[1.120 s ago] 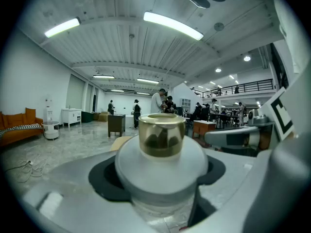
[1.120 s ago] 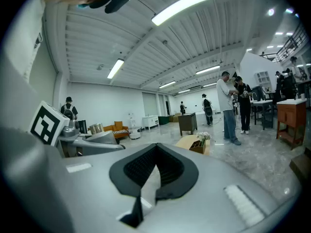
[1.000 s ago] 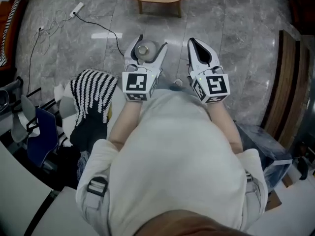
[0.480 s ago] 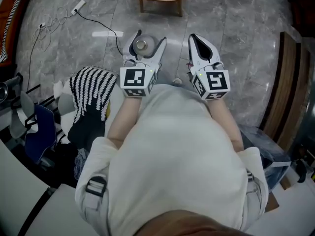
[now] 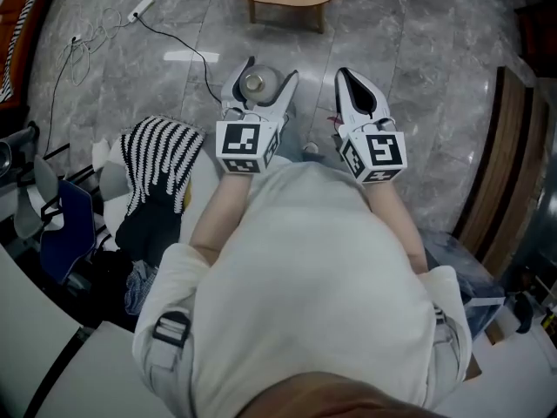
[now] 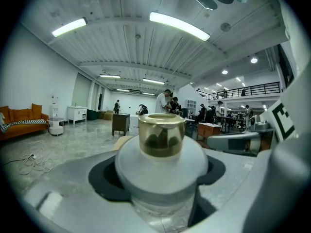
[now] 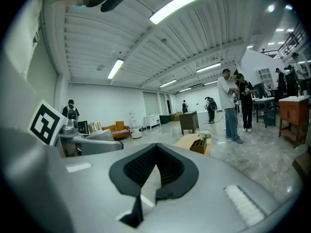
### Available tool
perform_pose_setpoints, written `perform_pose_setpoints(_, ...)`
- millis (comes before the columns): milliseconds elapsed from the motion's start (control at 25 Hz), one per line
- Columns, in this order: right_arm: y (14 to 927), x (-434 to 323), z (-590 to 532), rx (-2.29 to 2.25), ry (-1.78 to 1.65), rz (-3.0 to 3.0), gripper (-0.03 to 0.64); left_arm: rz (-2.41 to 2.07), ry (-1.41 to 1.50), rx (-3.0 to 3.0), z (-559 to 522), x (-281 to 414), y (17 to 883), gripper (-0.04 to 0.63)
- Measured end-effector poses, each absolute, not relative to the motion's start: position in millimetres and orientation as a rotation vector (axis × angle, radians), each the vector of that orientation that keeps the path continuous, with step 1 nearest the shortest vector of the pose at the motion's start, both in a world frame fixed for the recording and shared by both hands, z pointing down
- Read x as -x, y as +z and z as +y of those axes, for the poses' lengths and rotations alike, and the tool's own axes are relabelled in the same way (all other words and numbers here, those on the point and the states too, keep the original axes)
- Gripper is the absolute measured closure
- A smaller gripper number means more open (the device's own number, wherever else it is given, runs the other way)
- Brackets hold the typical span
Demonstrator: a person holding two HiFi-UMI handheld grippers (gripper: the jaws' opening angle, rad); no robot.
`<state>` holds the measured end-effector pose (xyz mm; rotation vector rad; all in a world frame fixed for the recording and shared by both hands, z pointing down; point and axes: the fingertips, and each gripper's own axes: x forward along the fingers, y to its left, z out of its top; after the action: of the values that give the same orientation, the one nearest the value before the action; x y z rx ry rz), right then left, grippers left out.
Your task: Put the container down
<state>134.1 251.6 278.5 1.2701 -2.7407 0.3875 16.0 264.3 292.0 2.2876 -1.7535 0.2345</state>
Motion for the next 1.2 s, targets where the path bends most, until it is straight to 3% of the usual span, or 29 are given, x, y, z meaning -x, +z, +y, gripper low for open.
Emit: perform_pose_setpoints(1200,274.6,-22.2,-18.6,-1.366,0.416,-2.66,0.618,-1.545,0.237,-2.388,-15.1,80.4,302.6,0.244)
